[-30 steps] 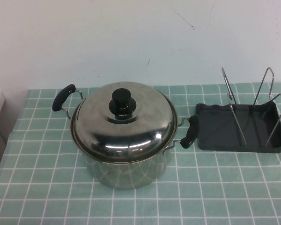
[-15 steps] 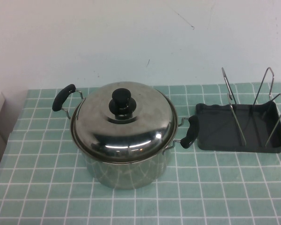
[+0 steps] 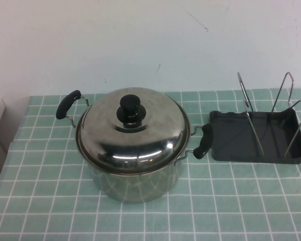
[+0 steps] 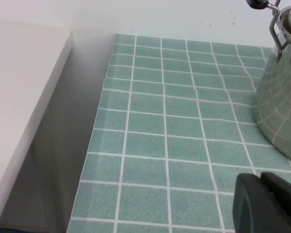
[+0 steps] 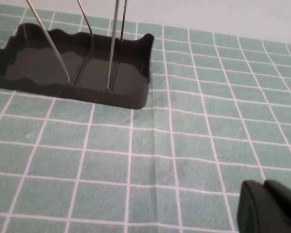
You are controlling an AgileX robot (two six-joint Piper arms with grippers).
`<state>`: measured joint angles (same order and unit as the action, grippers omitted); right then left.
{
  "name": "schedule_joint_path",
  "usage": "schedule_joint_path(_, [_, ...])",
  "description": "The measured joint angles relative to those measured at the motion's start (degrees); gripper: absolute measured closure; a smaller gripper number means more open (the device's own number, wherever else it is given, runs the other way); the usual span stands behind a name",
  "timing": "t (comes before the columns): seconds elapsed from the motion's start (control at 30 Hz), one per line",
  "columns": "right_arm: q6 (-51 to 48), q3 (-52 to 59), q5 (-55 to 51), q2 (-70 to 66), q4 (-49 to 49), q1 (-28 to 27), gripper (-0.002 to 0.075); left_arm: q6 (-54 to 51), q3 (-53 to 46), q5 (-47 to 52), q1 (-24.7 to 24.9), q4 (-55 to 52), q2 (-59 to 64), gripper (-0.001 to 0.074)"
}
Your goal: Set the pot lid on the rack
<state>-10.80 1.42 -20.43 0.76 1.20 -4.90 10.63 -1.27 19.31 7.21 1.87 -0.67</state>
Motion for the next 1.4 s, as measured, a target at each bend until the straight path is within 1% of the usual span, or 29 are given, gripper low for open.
schedule_joint_path(0.2, [0.0,0.0,0.0,0.0,0.0,0.0,0.0729,0.0,0.0,-0.4,0.0,0.0,0.0,0.0738])
schedule_joint_path(0.3, [0.0,0.0,0.0,0.0,0.0,0.0,0.0729,0.0,-0.3,-4.1,0.0,0.0,0.0,0.0738])
schedule_joint_path(0.5, [0.0,0.0,0.7,0.0,-0.9,0.0,0.0729,0.0,-0.3,-21.2,0.0,0.0,0.0,0.0738])
schedule_joint_path(0.57, [-0.3,0.1,3.1,0.0,-1.8,0.0,0.0729,0.0,-0.3,-27.8,0.0,0.0,0.0,0.0738])
schedule_joint_path(0.7, [-0.5,0.1,15.4,0.0,-2.2,0.0,0.0729,0.0,-0.3,-39.3,0.0,0.0,0.0,0.0738])
schedule_joint_path(0.77, [-0.2,0.1,24.8,0.0,-2.2,0.0,0.0729,0.0,-0.3,-43.7,0.0,0.0,0.0,0.0738])
schedule_joint_path(0.87, [2.9,0.1,36.9,0.0,-2.2,0.0,0.0729,0.0,-0.3,-49.5,0.0,0.0,0.0,0.0738])
schedule_joint_path(0.93, [6.5,0.1,44.2,0.0,-2.1,0.0,0.0729,0.0,-0.3,-51.5,0.0,0.0,0.0,0.0738])
schedule_joint_path(1.0, [10.5,0.1,51.5,0.0,-2.1,0.0,0.0729,0.2,-0.3,-52.0,0.0,0.4,0.0,0.0738])
schedule_joint_path(1.07, [10.8,0.1,57.3,0.0,-2.0,0.0,0.0729,0.6,-0.2,-50.4,0.0,0.8,0.0,0.0738])
schedule_joint_path(1.13, [10.8,0.1,57.8,0.0,-2.2,0.0,0.0729,0.7,1.7,-45.3,0.0,0.8,0.0,0.0738])
schedule_joint_path(1.2, [10.5,-0.9,53.3,0.0,-4.0,0.0,0.0729,0.1,5.7,-37.2,0.0,0.1,0.0,0.0738])
schedule_joint_path(1.27, [10.4,-2.8,46.7,0.0,-7.9,0.0,0.0729,-0.5,9.8,-30.6,0.0,-0.7,1.0,0.0738])
schedule_joint_path(1.4, [10.8,-8.3,31.5,0.0,-14.1,0.0,0.0729,-0.7,14.9,-25.7,0.0,-1.3,7.6,0.0738])
